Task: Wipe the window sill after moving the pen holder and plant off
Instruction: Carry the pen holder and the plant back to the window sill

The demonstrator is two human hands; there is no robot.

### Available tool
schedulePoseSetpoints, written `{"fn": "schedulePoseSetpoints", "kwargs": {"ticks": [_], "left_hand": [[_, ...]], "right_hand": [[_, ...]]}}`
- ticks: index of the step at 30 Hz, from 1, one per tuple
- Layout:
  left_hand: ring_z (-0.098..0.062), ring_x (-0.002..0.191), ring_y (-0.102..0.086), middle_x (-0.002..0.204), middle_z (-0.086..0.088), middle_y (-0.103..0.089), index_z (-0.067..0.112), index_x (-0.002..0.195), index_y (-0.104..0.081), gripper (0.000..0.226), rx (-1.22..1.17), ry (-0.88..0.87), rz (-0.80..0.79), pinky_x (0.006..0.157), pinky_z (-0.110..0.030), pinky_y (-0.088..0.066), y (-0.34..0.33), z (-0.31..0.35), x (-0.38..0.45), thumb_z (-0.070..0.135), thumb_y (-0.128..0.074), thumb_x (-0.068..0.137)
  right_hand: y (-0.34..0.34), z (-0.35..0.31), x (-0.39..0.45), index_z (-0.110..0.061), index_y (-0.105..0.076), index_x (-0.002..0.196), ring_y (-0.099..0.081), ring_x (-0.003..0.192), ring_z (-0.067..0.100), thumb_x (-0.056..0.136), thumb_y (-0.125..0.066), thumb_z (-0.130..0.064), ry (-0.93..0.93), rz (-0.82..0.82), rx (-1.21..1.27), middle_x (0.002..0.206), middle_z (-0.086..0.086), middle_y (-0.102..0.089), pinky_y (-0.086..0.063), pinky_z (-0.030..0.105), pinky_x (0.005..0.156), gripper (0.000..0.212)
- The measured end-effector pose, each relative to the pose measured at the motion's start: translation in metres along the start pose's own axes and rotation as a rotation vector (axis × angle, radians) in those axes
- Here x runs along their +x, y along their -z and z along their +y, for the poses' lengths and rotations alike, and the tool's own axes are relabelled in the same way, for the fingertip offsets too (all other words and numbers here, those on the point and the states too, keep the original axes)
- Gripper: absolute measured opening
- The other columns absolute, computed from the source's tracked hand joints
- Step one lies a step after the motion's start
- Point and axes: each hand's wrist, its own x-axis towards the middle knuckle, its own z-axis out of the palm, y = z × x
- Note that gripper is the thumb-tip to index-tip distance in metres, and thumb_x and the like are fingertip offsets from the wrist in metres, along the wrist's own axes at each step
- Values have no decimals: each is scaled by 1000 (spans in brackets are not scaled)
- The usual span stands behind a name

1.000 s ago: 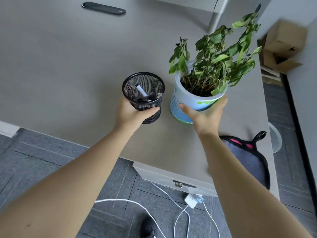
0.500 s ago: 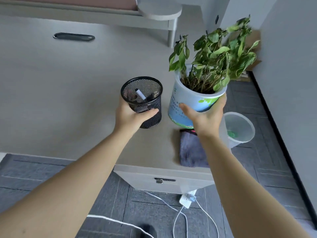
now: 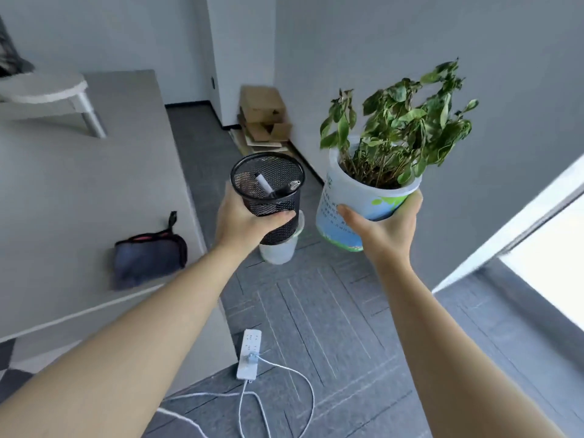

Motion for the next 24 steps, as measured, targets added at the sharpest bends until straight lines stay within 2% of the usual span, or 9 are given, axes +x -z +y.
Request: {"fn": "schedulePoseSetpoints", "kwargs": {"ticks": [3,5,7,10,14,15,18,22,24], "left_hand": [[-19,112,-58,120,-5,-62,10,120,-49,94,-29,-40,-101,98,-32,-45,-78,32,-39,38,-80,36],[-18,110,-58,119,-4,-62,7,120,-49,92,-52,-51,-167,92,-23,-44,-120,47,-56,34,-81,38],[-21,111,-60,118,-7,-65,8,119,-51,94,-63,-67,-246,99,-33,-46,-174,65,-75,40,-81,36],[-21,113,-60,119,-5,-65,13,120,-51,98,-77,-79,-360,104,-43,-44,-249,94,-104,44,-81,33],[-19,114,-57,123,-3,-62,14,123,-47,103,-72,-113,-543,104,-38,-44,-335,128,-140,45,-79,31],[-19,115,-56,125,-3,-61,14,125,-45,104,-79,-119,-589,102,-33,-43,-355,133,-148,45,-78,30],[-19,118,-53,128,-3,-57,14,127,-43,105,-95,-119,-708,96,-27,-40,-410,146,-165,41,-80,32],[-18,118,-51,129,-3,-55,14,128,-42,103,-102,-123,-835,93,-27,-38,-487,154,-177,38,-82,35],[-19,117,-51,128,-4,-56,13,127,-43,101,-106,-130,-895,92,-27,-38,-533,158,-177,37,-82,37]], "right_hand": [[96,5,-1,-4,-35,127,-51,109,16,45,-80,-26,4,98,-45,121,4,-51,-46,21,89,96],[149,8,-1,-4,-36,124,-52,106,16,44,-80,-27,-8,145,-81,121,8,-52,-47,26,92,94],[213,10,-2,-7,-36,121,-54,103,14,45,-82,-26,-18,216,-102,115,3,-53,-49,26,91,91],[301,13,-4,-17,-34,112,-51,89,0,50,-88,-15,-33,320,-148,96,-18,-46,-46,6,75,82],[390,21,-12,-8,-33,126,-51,102,15,55,-85,-9,-51,483,-209,107,-5,-48,-49,29,88,88],[409,23,-13,-7,-32,127,-51,103,16,55,-85,-8,-52,519,-220,110,-2,-48,-50,29,88,89],[458,32,-13,-7,-30,128,-49,101,12,57,-85,-9,-67,596,-252,111,-3,-46,-47,6,73,90],[519,52,-3,-7,-29,129,-49,100,10,56,-85,-9,-99,673,-291,110,-5,-45,-44,7,72,92],[550,65,10,-7,-29,129,-48,94,1,57,-84,-8,-112,717,-312,103,-14,-44,-44,1,68,91]]}}
